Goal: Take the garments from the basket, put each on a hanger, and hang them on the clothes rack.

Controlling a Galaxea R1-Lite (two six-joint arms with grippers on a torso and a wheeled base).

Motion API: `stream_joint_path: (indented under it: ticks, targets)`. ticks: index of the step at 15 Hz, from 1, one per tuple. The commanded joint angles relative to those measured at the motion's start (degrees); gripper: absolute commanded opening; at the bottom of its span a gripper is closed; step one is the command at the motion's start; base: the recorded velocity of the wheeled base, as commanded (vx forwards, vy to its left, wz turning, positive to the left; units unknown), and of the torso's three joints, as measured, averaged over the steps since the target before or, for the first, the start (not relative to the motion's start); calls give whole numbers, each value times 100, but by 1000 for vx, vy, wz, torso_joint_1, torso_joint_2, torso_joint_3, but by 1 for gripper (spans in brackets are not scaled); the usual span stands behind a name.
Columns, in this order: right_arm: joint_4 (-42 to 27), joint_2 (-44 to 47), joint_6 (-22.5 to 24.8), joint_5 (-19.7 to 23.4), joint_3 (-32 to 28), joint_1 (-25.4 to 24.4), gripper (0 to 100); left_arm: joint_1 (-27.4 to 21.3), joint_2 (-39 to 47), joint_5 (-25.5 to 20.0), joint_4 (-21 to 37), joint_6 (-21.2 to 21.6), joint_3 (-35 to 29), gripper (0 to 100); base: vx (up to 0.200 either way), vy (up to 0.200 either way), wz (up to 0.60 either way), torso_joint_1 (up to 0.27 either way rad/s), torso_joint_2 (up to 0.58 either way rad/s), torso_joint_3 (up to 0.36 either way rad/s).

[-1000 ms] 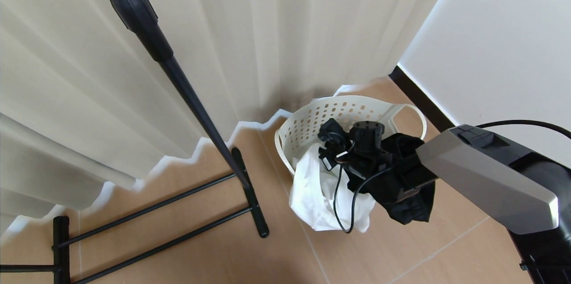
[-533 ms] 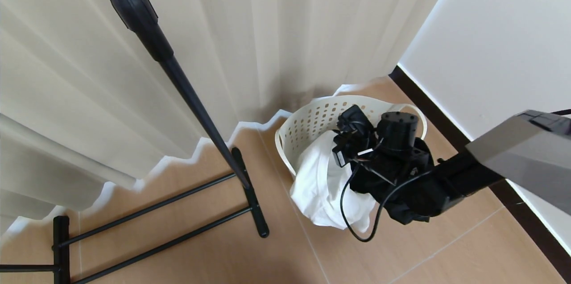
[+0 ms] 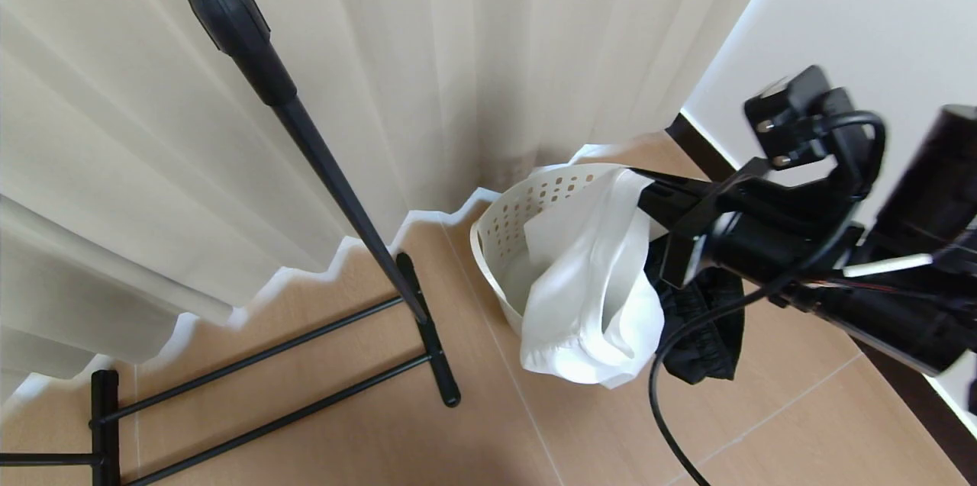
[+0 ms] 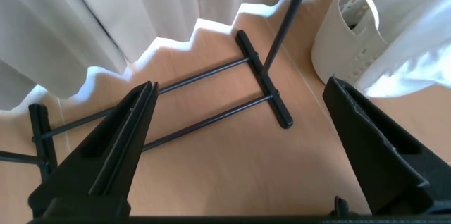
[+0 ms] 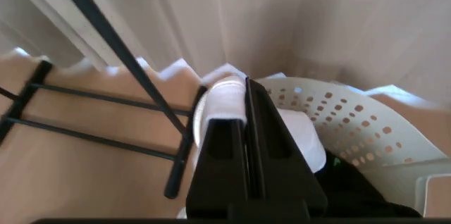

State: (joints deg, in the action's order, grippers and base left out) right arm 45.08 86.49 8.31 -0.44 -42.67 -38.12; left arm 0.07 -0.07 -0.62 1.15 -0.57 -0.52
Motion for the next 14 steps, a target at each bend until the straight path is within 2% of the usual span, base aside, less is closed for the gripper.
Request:
stream_joint_path:
  ticks: [1, 7, 14]
  targets:
    - [-342, -1073, -76, -18, 83, -319, 0, 1, 7, 1, 0, -4, 0, 100, 0, 0, 0, 0, 0, 0]
    - [-298, -915, -76, -35, 92, -336, 0, -7, 7, -8, 8, -13, 0, 100, 0, 0, 0, 2, 1, 28]
    - [-272, -801, -76, -79, 109, -336, 0, -7, 7, 1, 8, -22, 0, 100, 0, 0, 0, 3, 4, 189]
